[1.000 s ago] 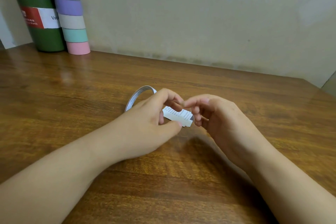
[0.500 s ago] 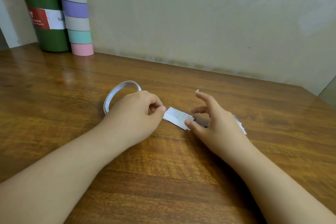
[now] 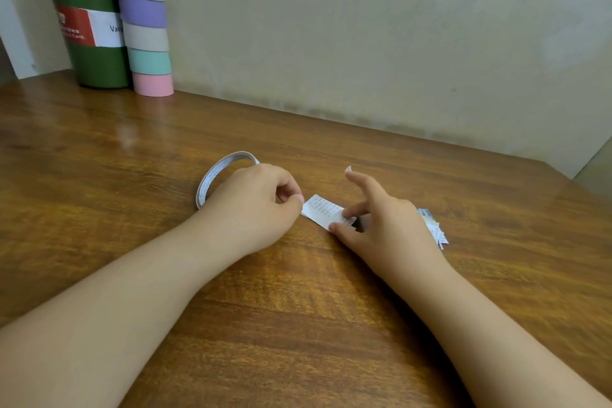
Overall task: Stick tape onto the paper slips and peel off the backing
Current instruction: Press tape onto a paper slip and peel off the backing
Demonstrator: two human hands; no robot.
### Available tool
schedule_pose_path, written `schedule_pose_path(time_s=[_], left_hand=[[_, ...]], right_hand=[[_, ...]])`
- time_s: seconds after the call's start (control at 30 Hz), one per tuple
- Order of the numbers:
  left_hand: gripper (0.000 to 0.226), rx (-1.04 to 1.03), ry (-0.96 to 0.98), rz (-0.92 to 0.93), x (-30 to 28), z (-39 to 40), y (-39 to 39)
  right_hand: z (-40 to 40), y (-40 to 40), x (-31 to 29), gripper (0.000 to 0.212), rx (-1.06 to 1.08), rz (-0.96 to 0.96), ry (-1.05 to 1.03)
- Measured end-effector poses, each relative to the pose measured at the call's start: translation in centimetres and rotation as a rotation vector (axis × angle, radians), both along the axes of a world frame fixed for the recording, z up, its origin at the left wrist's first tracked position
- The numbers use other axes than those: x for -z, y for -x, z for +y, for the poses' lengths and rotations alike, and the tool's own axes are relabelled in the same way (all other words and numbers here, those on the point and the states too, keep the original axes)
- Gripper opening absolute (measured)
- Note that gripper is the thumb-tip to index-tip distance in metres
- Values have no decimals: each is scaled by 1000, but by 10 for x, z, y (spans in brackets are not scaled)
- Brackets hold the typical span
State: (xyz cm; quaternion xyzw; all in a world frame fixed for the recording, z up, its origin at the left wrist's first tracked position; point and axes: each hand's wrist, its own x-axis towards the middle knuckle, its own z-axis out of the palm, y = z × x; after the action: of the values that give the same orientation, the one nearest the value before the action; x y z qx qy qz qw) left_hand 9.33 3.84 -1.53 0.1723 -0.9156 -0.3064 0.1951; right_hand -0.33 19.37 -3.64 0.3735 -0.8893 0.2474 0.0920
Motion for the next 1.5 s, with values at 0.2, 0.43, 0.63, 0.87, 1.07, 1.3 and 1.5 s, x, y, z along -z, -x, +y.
schedule_pose_path(time_s=[0.2, 0.43, 0.63, 0.87, 1.07, 1.3, 1.5], left_hand=[[11, 14, -12, -11, 0, 0, 1], [11, 8, -8, -27, 0, -1, 1], [12, 4, -16, -22, 0, -3, 1], [11, 1, 13, -40, 0, -1, 1], [11, 1, 16, -48, 0, -2, 2], [12, 8, 5, -37, 1, -3, 2], [12, 14, -6, -35, 2, -4, 2]], right_hand=[[0, -4, -3, 81, -21, -1, -17], [-2, -6, -6, 72, -42, 70, -77], [1, -1, -5, 66, -56, 37, -46], [0, -3, -2, 77, -94, 8, -43], [-1, -8, -7, 88, -118, -36, -65], [6, -9, -12, 72, -150, -17, -19], [7, -5, -11, 71, -132, 72, 9]])
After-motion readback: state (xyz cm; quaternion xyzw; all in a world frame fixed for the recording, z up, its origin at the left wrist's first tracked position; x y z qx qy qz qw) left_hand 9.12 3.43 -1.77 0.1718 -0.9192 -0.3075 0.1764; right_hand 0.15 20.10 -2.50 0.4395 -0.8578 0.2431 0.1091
